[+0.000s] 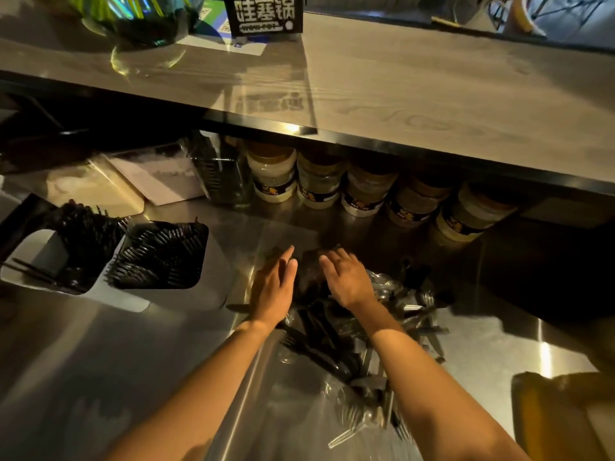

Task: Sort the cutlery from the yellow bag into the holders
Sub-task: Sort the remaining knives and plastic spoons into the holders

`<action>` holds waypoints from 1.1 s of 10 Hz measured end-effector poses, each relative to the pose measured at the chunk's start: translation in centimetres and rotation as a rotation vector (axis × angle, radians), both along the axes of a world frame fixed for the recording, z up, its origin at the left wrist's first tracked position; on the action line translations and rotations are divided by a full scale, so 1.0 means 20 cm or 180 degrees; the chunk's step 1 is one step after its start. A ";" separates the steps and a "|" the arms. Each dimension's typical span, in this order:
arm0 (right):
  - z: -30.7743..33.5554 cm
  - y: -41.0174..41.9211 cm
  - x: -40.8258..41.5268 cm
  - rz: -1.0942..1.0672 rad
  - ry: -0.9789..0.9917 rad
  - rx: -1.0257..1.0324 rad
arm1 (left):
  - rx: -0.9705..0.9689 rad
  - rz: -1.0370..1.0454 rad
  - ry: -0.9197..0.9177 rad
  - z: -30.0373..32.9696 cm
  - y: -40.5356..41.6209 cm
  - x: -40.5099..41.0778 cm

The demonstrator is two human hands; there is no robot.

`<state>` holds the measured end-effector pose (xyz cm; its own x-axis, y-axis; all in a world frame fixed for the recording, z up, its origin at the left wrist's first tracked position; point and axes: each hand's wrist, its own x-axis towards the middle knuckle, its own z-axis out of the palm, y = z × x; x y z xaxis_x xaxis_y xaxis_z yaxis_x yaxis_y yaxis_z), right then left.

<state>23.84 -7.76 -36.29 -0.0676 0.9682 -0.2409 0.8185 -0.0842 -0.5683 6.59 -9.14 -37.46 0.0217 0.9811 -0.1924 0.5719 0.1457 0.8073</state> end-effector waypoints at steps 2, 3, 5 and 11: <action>0.05 -0.33 0.12 -0.0736 0.0966 0.0403 | -0.0293 -0.0442 -0.0365 0.10 -0.14 0.05; 0.10 -0.49 0.18 -0.2445 0.0894 0.0789 | 0.0014 -0.0505 -0.0089 0.14 -0.20 0.10; 0.09 -0.77 0.27 -0.4050 0.0297 -0.0406 | -0.0145 -0.1358 0.0840 0.14 -0.24 0.30; 0.08 -0.49 0.12 -0.4220 0.2352 -0.1275 | -0.2883 0.1825 -0.3759 0.19 -0.27 0.18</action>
